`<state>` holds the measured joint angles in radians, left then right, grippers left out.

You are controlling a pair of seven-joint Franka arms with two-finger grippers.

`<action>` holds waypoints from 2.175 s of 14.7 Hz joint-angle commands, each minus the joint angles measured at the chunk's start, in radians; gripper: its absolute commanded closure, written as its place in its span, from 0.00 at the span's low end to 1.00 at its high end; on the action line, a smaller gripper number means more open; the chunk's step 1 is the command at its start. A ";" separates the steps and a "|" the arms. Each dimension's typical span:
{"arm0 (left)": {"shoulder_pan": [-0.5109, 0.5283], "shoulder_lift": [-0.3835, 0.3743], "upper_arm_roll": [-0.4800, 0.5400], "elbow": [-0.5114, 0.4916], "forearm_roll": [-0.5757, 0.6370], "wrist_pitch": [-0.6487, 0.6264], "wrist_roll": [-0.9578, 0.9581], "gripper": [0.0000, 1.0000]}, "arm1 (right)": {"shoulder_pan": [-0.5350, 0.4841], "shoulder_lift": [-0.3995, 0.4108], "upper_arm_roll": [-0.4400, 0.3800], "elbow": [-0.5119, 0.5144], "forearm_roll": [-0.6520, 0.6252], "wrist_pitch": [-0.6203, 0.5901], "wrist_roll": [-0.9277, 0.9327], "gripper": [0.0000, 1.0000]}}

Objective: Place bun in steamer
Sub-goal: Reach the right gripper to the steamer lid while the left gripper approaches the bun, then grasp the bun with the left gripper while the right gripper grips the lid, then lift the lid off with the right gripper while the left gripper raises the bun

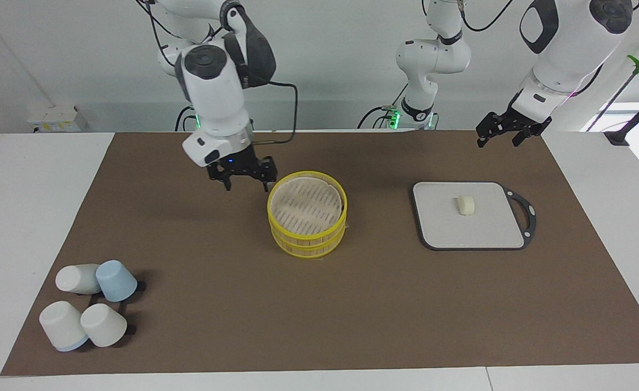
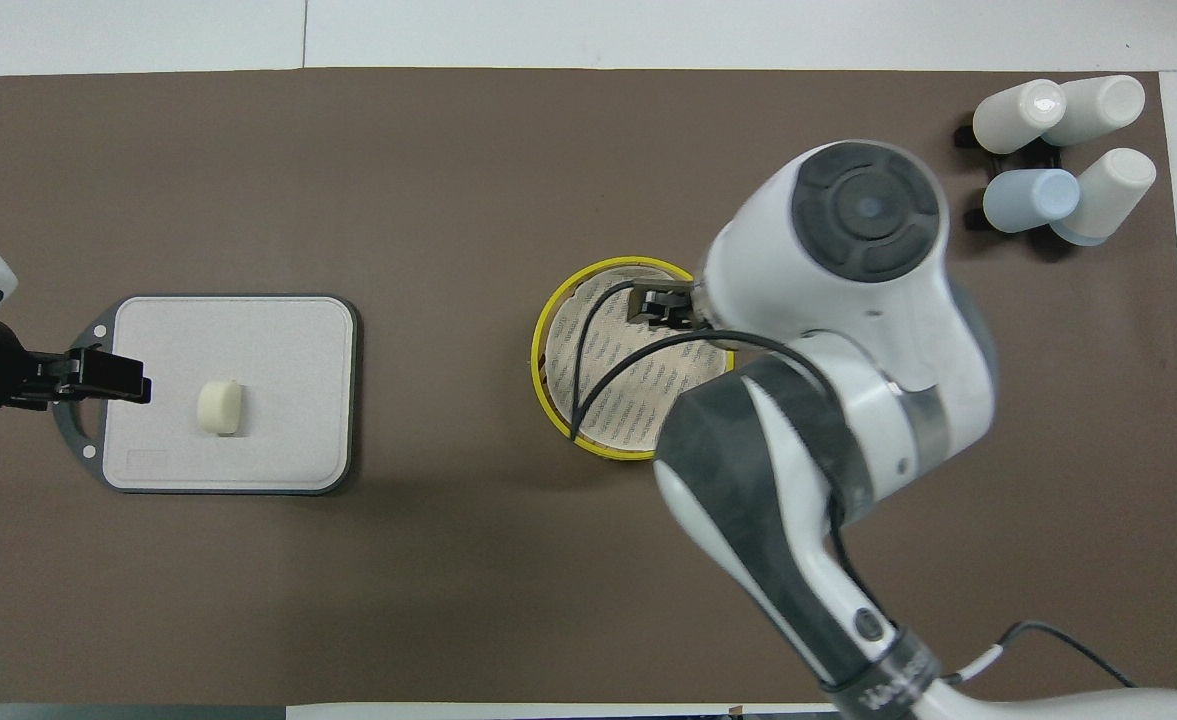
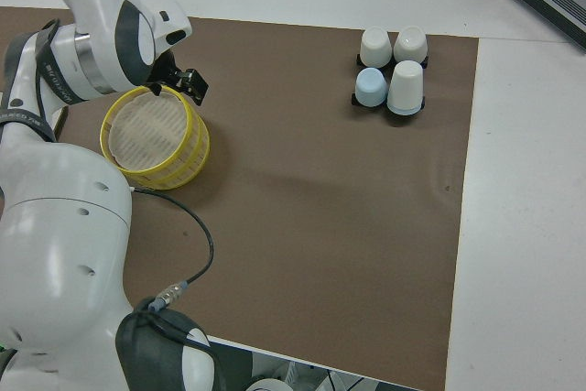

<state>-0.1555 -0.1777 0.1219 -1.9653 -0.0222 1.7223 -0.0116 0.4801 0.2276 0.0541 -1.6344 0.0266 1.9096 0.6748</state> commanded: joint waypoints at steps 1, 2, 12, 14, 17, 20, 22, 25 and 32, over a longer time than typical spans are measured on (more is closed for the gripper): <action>-0.003 -0.052 0.005 -0.135 0.005 0.104 0.019 0.00 | 0.063 0.081 -0.008 0.084 0.006 0.006 0.061 0.00; -0.003 -0.051 0.005 -0.161 0.005 0.132 0.042 0.00 | 0.095 0.104 -0.013 0.085 0.000 0.017 0.066 0.00; 0.040 0.056 0.005 -0.351 0.008 0.456 0.131 0.00 | 0.164 0.205 -0.013 0.113 -0.047 0.126 0.114 0.01; 0.034 0.104 0.005 -0.356 0.008 0.512 0.137 0.00 | 0.150 0.210 -0.014 0.113 -0.047 0.141 0.112 0.02; 0.033 0.164 0.005 -0.362 0.010 0.588 0.157 0.00 | 0.160 0.236 -0.016 0.116 -0.047 0.158 0.115 0.03; 0.037 0.172 0.005 -0.414 0.010 0.684 0.160 0.00 | 0.176 0.265 -0.017 0.126 -0.077 0.140 0.115 0.05; 0.042 0.187 0.005 -0.434 0.010 0.744 0.185 0.00 | 0.181 0.268 -0.017 0.128 -0.088 0.134 0.115 0.10; 0.042 0.191 0.005 -0.435 0.010 0.746 0.191 0.02 | 0.181 0.266 -0.016 0.136 -0.099 0.095 0.114 1.00; 0.042 0.191 0.005 -0.435 0.010 0.746 0.191 0.75 | 0.149 0.277 -0.013 0.250 -0.116 -0.001 0.069 1.00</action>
<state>-0.1165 0.0167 0.1246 -2.3870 -0.0215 2.4427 0.1645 0.6562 0.4887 0.0382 -1.4469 -0.0753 1.9516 0.7705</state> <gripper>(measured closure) 0.626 0.890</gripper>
